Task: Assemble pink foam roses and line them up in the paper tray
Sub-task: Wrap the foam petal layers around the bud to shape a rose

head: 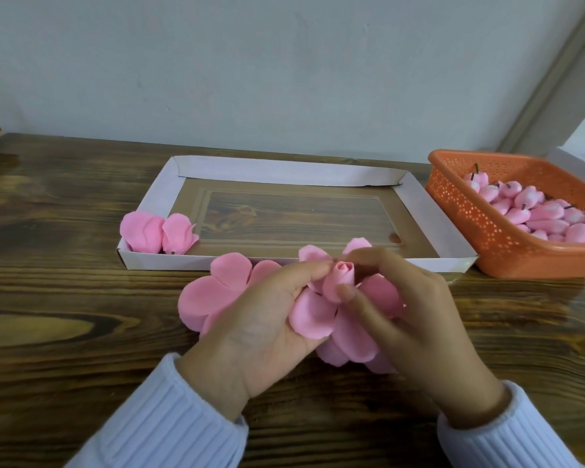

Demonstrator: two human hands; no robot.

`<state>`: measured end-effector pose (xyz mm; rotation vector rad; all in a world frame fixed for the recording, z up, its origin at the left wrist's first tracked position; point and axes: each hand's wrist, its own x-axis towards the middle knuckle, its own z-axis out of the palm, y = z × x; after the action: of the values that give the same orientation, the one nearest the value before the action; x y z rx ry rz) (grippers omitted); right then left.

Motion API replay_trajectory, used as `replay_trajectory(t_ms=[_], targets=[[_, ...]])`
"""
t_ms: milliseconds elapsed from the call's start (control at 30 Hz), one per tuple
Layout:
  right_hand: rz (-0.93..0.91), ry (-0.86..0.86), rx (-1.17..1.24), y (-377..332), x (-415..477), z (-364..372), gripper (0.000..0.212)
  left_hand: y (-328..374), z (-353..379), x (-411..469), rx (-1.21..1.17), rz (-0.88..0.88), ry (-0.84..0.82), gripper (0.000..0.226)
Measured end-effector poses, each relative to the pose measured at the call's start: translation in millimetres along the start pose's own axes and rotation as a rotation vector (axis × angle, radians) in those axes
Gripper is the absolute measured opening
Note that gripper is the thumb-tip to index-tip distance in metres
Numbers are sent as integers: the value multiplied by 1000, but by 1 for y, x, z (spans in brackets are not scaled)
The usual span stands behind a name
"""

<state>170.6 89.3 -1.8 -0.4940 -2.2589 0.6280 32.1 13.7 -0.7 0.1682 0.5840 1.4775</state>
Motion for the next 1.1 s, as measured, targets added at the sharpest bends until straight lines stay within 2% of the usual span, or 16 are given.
replay_trajectory(t_ms=[33, 133, 200, 333, 467, 533, 633, 767, 967, 1100], targets=[[8, 6, 10, 1, 0, 1, 20, -1, 0, -1, 2, 8, 3, 43], [21, 44, 18, 2, 0, 2, 17, -3, 0, -2, -10, -4, -55, 18], [-1, 76, -1, 2, 1, 3, 18, -2, -1, -3, 23, 9, -68, 16], [12, 84, -10, 3, 1, 3, 19, -2, 0, -3, 165, 30, -53, 22], [23, 72, 44, 3, 1, 2, 16, -3, -1, 0, 259, 49, -5, 55], [33, 47, 101, 3, 2, 2, 16, -4, -2, 0, 339, 57, 2, 56], [58, 15, 145, 2, 2, 0, 15, -5, -4, -1, 519, 83, 39, 50], [80, -4, 228, -4, 2, 1, 12, -9, -6, -2, 858, 207, 105, 40], [135, 73, 265, -1, 2, 3, 10, -10, -4, -1, 929, 250, 111, 21], [215, 190, 252, 4, -1, 6, 7, -11, -5, 0, 848, 264, 119, 17]])
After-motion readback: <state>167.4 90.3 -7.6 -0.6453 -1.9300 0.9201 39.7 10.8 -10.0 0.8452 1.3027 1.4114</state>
